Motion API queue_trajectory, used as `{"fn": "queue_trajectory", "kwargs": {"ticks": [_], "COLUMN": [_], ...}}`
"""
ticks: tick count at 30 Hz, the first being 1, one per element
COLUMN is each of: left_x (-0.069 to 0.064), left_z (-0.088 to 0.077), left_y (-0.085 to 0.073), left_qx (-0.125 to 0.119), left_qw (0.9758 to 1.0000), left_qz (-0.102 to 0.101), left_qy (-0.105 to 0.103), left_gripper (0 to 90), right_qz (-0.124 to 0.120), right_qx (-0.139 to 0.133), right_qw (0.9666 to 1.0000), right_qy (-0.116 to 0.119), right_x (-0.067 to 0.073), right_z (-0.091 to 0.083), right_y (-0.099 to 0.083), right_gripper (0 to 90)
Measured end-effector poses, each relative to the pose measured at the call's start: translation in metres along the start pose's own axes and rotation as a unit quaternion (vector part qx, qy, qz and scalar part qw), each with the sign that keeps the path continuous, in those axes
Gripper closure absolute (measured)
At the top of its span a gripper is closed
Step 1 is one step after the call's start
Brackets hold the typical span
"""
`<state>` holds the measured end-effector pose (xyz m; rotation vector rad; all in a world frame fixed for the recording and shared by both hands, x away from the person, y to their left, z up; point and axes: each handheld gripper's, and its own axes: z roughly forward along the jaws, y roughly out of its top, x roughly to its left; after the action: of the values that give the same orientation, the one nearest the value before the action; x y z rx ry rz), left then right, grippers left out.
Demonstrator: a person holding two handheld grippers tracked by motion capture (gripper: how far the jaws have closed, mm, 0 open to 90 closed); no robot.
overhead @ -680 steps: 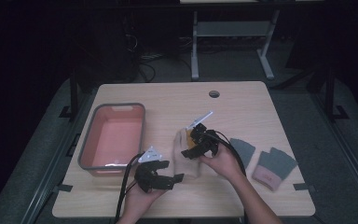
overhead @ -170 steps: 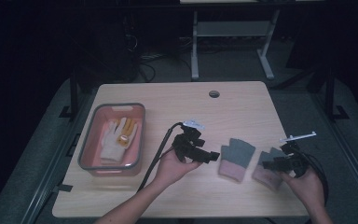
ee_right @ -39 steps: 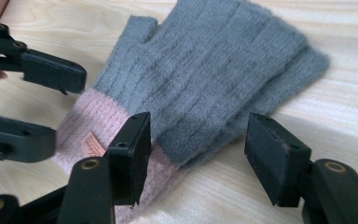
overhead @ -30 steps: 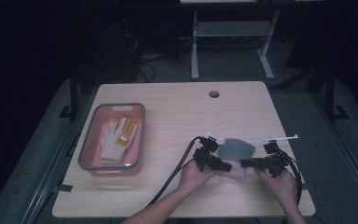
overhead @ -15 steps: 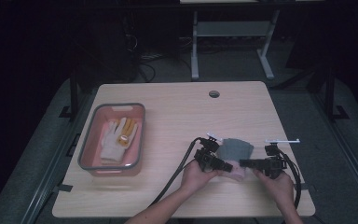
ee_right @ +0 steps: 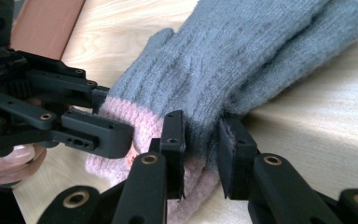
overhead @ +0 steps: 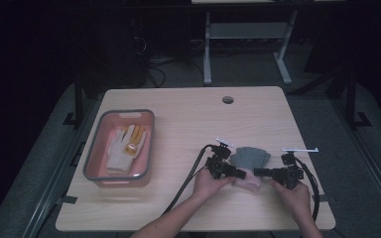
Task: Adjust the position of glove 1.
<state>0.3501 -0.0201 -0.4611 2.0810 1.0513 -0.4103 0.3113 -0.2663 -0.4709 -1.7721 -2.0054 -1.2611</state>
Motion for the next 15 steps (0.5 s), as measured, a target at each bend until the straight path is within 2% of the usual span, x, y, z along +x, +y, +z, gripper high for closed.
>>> {"fn": "queue_trajectory", "kwargs": {"ticks": [8, 15], "left_x": [0.000, 0.001], "left_z": [-0.006, -0.019], "left_y": [0.001, -0.001], "left_qx": [-0.010, -0.021], "left_qw": [0.9999, 0.9997], "left_qz": [-0.003, -0.002], "left_qy": [-0.008, -0.012], "left_gripper": [65.6, 65.9], "right_qz": [-0.013, -0.027], "right_qx": [0.004, 0.012], "right_qw": [0.9999, 0.9996], "right_qy": [-0.002, 0.000], "right_x": [0.006, 0.017], "right_z": [-0.002, 0.000], "right_y": [0.004, 0.009], "right_gripper": [74.4, 74.6]}}
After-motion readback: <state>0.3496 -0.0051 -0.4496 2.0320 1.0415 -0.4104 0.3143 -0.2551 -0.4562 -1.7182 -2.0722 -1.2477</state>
